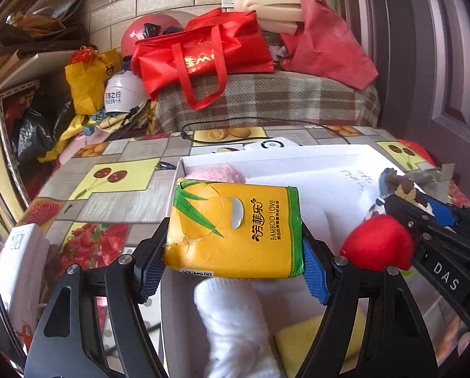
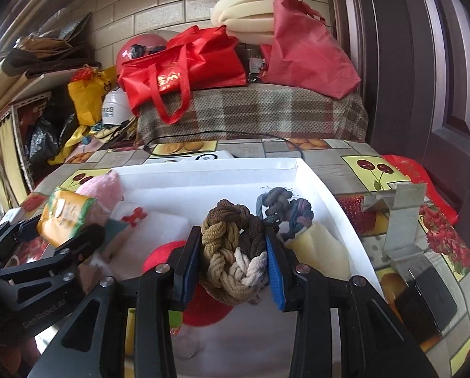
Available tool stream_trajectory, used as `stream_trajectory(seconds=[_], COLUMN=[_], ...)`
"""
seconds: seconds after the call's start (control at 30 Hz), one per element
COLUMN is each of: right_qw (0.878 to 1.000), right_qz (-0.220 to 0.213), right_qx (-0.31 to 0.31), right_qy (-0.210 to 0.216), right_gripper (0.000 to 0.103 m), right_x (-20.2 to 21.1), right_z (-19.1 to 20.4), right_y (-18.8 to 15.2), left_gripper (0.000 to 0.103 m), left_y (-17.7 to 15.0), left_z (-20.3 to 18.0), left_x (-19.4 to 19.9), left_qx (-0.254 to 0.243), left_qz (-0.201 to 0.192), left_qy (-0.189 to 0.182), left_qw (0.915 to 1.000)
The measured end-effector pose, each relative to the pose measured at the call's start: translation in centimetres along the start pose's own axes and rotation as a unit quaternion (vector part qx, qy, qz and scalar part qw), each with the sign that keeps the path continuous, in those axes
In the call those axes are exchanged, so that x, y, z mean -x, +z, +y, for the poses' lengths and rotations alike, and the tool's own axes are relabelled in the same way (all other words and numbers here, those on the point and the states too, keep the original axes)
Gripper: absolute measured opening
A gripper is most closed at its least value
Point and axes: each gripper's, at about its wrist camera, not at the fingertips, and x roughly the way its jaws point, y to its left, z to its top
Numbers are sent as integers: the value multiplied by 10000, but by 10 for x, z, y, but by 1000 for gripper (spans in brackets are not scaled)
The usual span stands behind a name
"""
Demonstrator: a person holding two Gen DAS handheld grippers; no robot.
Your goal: Organize soft objects
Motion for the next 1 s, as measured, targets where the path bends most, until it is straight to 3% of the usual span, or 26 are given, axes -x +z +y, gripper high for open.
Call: stream_trajectory(seconds=[0.1,0.2,0.27,0.3,0.33,0.67,1.0], right_qw=[9999,9999,9998,9996,9994,9970,9973], right_qz=[16,12,-80,-174,-238,-765,-611], right_qx=[-122,-137,-184,-216,-234,23,3], right_qy=[-7,36,33,-23,-7,-137,-417], right_gripper=[38,48,97,102,103,103,103], right_x=[-6,-7,-5,-2,0,23,55], right_z=[-4,-3,-5,-5,-6,3,-2], right_y=[3,5,6,6,6,0,-21], left_gripper=[74,81,94,97,103,103,103], left_y=[2,2,1,1,1,-2,-23], left_z=[0,5,10,13,16,19,16], left_x=[-3,0,3,3,3,21,61], left_qx=[-2,81,210,282,370,451,327], left_qz=[-12,-116,-201,-218,-208,-655,-849], left_qy=[152,149,195,223,247,168,-37], left_qw=[9999,9998,9994,9991,9988,9967,9958])
